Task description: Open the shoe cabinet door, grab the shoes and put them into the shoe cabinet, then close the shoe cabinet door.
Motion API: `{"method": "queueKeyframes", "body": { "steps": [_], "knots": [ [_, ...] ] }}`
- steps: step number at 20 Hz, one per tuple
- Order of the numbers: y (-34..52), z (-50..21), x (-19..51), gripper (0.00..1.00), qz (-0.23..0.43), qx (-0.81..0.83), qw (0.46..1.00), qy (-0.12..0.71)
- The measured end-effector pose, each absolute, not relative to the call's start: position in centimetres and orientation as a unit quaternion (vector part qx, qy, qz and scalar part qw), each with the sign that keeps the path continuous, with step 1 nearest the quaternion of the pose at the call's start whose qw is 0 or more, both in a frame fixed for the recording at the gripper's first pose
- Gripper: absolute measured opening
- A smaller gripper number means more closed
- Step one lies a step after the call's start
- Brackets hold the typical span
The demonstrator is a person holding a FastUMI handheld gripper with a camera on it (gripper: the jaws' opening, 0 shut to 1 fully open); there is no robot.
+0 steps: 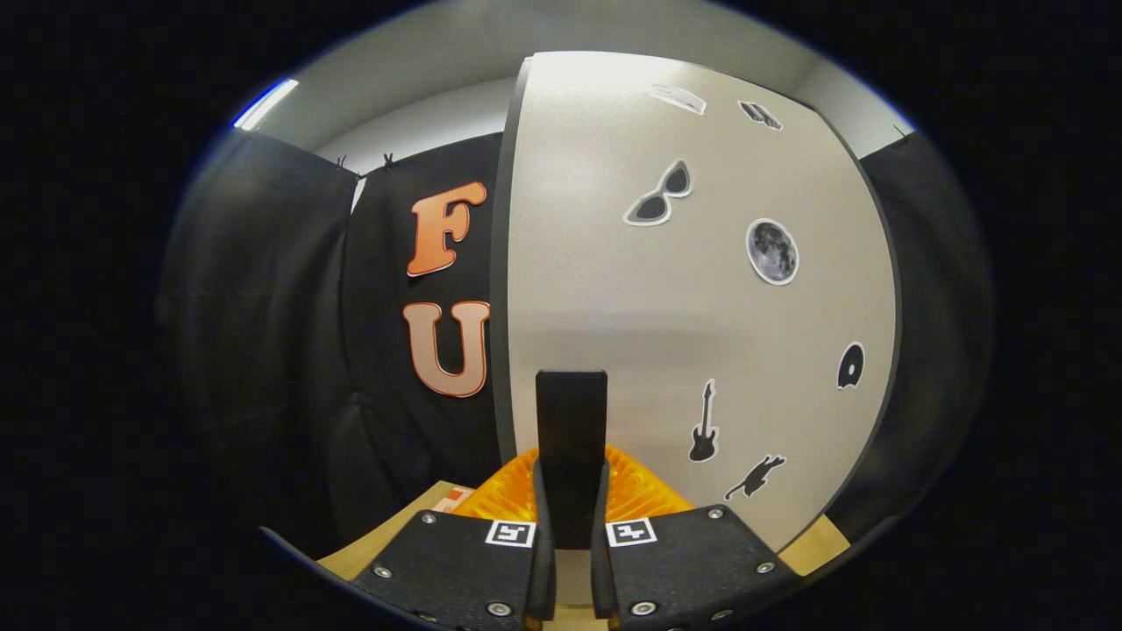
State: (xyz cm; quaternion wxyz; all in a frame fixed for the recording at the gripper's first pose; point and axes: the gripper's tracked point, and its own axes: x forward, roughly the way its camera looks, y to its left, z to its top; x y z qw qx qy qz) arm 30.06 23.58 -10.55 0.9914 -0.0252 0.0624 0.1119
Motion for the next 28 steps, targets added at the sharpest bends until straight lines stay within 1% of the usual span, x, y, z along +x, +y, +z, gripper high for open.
{"method": "queueKeyframes", "body": {
  "steps": [4,13,20,25,26,28],
  "knots": [
    [22.8,-10.4,28.2,0.14,0.085,-0.031,0.994,0.057],
    [18.9,-9.2,23.6,0.13,-0.011,-0.058,0.997,0.046],
    [16.2,-9.0,21.0,0.12,-0.059,-0.062,0.995,0.049],
    [11.7,-8.6,17.4,0.12,-0.099,-0.080,0.991,0.047],
    [10.9,-8.6,16.8,0.10,-0.105,-0.081,0.990,0.050],
    [9.7,-8.3,16.1,0.10,-0.114,-0.073,0.989,0.052]
  ]
}}
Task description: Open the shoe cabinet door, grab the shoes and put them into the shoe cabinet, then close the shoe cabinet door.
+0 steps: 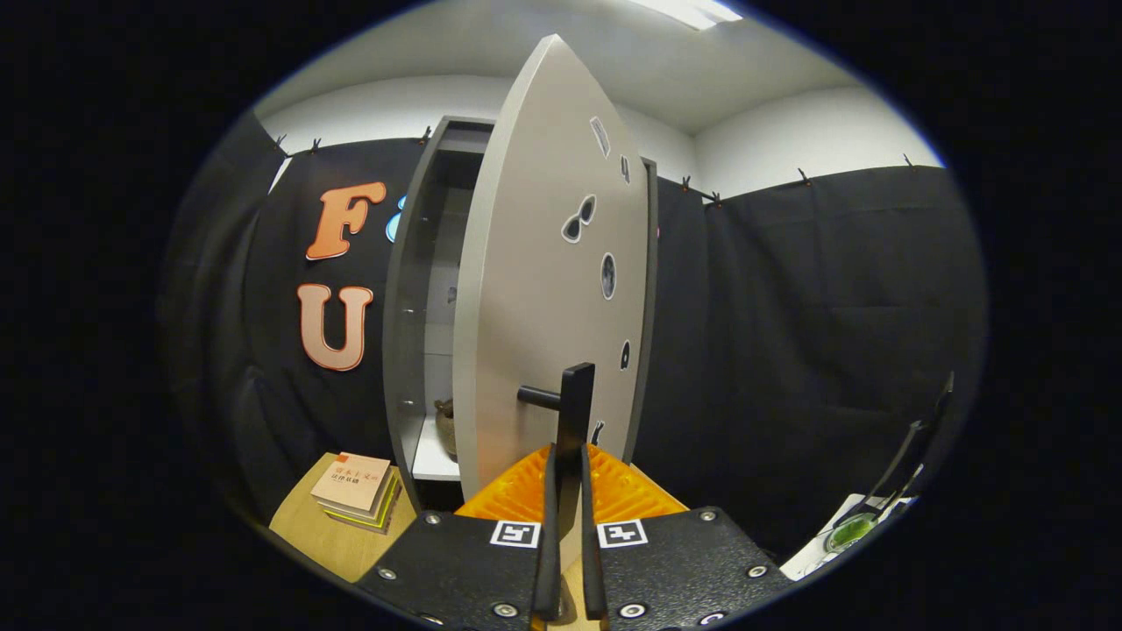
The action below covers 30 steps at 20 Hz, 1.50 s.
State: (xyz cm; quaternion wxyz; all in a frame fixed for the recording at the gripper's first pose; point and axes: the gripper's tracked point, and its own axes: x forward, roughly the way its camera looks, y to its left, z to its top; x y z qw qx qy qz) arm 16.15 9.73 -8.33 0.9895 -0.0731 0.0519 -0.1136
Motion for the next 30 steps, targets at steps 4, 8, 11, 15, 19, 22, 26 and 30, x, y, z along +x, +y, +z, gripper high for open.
{"method": "queueKeyframes", "body": {
  "steps": [4,8,11,15,19,22,26,30],
  "knots": [
    [6.7,-8.4,14.9,0.09,-0.134,-0.066,0.988,0.048],
    [3.3,-8.2,13.8,0.09,-0.131,-0.059,0.988,0.048],
    [0.6,-8.0,13.3,0.09,-0.116,-0.054,0.991,0.048],
    [-3.8,-8.2,13.3,0.09,-0.098,-0.039,0.993,0.053],
    [-6.6,-8.1,13.3,0.07,-0.050,-0.030,0.997,0.056],
    [-8.5,-8.1,13.1,0.06,-0.012,-0.018,0.998,0.057],
    [-11.2,-8.0,14.1,0.04,0.020,-0.011,0.998,0.052],
    [-13.1,-8.1,14.7,0.04,0.054,0.000,0.997,0.051]
  ]
}}
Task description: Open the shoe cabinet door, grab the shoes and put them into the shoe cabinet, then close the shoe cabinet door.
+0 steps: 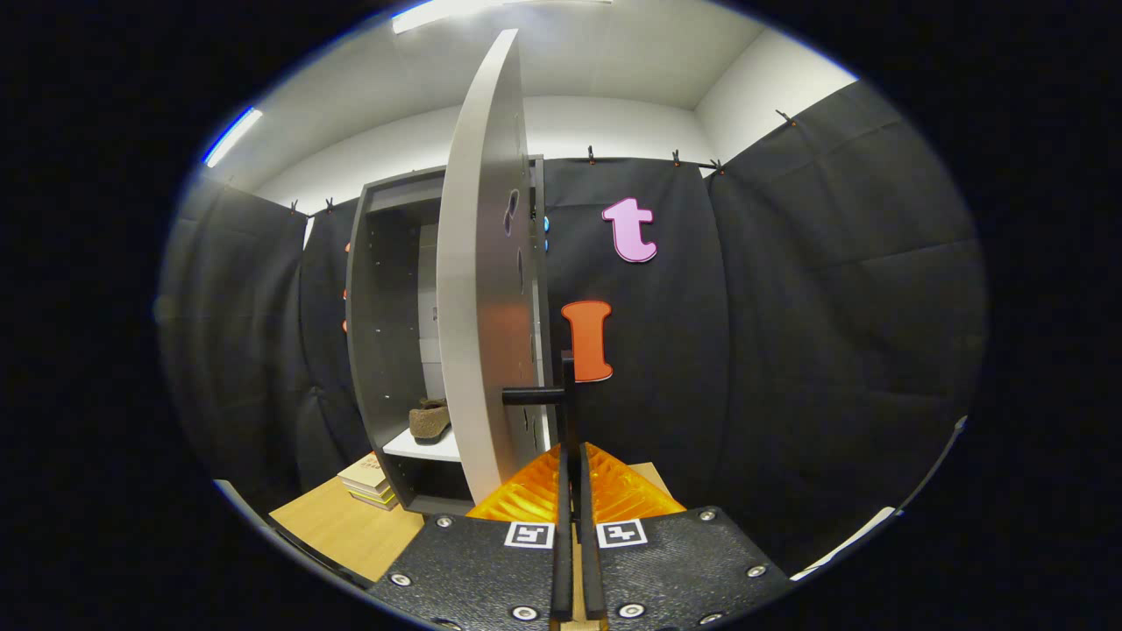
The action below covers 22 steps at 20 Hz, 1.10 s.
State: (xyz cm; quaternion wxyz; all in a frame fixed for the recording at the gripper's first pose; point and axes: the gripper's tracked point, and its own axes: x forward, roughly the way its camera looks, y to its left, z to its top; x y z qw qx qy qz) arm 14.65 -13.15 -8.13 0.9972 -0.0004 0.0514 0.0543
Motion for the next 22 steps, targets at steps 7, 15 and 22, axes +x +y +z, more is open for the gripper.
{"method": "queueKeyframes", "body": {
  "steps": [7,15,22],
  "knots": [
    [-13.3,-7.3,14.2,0.05,0.046,-0.011,0.998,0.036],
    [-14.8,-6.6,11.2,0.42,-0.038,-0.030,0.998,0.032],
    [-9.9,-7.3,7.5,0.93,-0.097,-0.062,0.993,0.035]
  ]
}}
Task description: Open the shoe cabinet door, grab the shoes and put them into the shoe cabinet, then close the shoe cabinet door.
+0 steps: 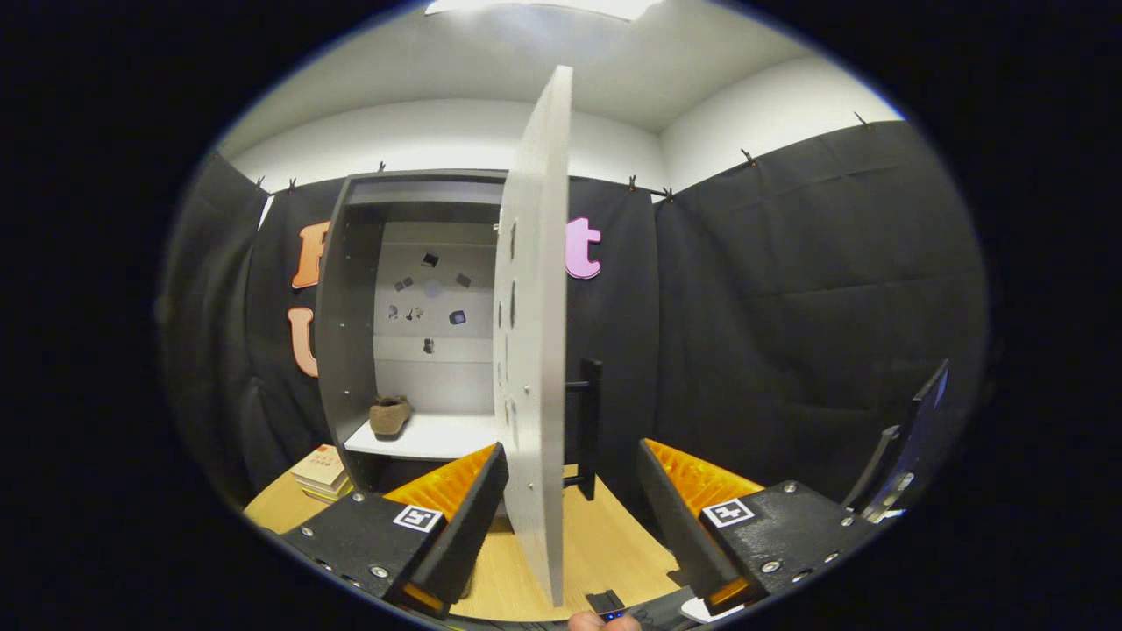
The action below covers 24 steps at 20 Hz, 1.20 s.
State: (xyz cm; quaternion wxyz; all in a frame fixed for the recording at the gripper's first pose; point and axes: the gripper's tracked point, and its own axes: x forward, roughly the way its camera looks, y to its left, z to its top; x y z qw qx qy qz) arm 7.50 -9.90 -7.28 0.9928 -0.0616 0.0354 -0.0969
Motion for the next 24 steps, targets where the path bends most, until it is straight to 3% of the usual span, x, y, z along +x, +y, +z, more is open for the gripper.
{"method": "queueKeyframes", "body": {
  "steps": [12,24],
  "knots": [
    [4.4,-12.0,8.5,0.93,-0.046,-0.047,0.997,0.043],
    [8.2,-29.3,13.8,0.93,0.036,-0.013,0.987,0.158]
  ]
}}
